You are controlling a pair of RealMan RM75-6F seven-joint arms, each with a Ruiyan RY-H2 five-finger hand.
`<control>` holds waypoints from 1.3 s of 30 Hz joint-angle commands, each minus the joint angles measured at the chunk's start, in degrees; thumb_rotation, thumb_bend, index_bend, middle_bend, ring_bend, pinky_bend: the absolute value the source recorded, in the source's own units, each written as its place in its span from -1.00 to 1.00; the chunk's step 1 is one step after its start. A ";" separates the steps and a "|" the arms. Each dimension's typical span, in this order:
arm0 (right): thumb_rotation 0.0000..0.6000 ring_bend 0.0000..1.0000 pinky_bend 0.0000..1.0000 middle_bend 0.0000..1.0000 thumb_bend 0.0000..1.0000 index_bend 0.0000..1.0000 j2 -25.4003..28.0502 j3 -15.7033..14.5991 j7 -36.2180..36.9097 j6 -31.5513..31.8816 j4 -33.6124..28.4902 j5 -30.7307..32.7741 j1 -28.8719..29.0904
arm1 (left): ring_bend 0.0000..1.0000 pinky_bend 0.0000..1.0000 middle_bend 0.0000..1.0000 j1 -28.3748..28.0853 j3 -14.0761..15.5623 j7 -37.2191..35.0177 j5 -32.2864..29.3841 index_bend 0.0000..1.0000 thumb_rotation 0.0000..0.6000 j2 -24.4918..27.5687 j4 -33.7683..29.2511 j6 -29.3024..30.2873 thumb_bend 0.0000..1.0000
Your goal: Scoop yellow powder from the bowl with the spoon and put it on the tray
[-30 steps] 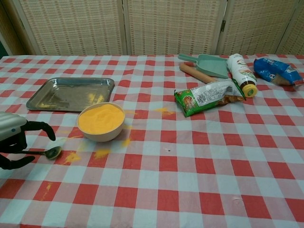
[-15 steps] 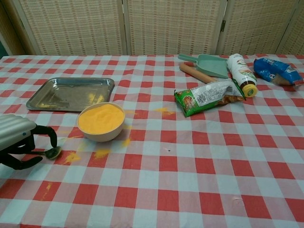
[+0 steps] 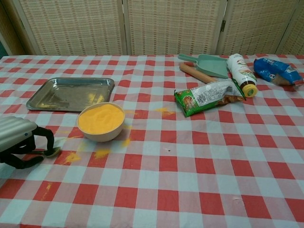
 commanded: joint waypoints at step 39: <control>1.00 -1.00 -1.00 -1.00 -0.83 -1.00 0.15 -0.49 -1.69 -2.20 -0.73 0.78 0.65 | 1.00 1.00 1.00 -1.01 -0.04 -7.19 -0.93 0.17 1.00 -0.76 3.44 -0.12 0.27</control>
